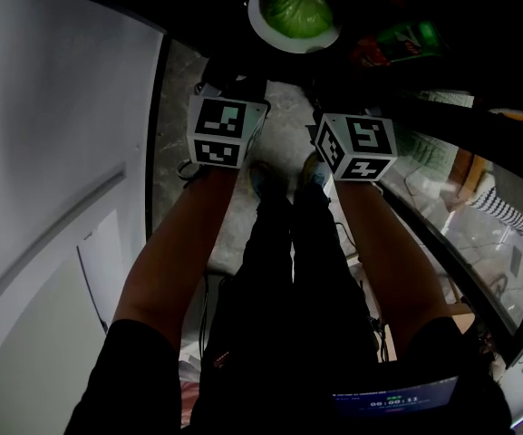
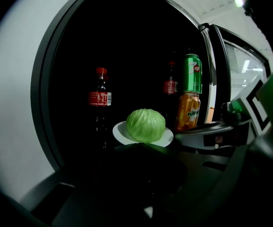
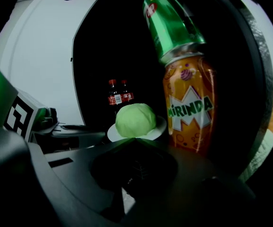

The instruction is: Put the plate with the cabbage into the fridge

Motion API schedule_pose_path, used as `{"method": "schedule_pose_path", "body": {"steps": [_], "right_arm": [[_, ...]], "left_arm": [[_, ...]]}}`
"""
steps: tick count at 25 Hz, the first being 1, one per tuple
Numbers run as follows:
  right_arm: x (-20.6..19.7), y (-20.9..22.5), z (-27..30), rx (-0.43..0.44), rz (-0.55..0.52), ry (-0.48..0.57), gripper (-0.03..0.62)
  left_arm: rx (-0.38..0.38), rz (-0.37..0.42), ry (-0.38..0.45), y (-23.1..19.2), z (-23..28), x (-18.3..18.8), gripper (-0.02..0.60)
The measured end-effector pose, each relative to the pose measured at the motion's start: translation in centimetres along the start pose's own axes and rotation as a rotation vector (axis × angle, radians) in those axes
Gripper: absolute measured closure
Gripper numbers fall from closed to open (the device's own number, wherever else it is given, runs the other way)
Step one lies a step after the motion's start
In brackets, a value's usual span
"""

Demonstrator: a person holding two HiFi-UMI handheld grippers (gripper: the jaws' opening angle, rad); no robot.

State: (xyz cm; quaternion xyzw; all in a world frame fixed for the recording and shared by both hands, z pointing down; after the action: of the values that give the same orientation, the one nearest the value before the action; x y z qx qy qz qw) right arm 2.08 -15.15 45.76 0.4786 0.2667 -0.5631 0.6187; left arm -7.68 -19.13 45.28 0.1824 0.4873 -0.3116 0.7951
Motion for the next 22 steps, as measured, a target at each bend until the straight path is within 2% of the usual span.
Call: {"method": "schedule_pose_path", "body": {"steps": [5,9,15,22], "right_arm": [[0.7,-0.7,-1.1,0.015,-0.036,-0.002,0.588],[2.0,-2.8,-3.6,0.033,-0.067,0.007,0.588],[6.0,-6.0,-7.9,0.091,-0.120,0.065,0.588],[11.0,-8.5,-12.9,0.124,-0.183,0.137,0.588]], "left_arm": [[0.007,0.009,0.030,0.2,-1.4,1.2,0.578],[0.008,0.014,0.070,1.4,-4.3,3.2,0.578],[0.015,0.002,0.136,3.5,-8.9,7.4,0.578],[0.086,-0.032,0.221,4.6,-15.6,11.5,0.578]]}}
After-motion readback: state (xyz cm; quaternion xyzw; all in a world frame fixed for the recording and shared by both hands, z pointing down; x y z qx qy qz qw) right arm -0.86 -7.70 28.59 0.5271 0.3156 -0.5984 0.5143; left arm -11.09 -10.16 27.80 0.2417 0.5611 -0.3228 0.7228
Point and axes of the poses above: the fingertips, and each gripper's own axes: z forward along the fingers, y to its right, x out of its top, the point moved 2 cm from there along -z, backward along the fingers, and after that the axes turned 4 degrees about z, right-handed, at the moved point
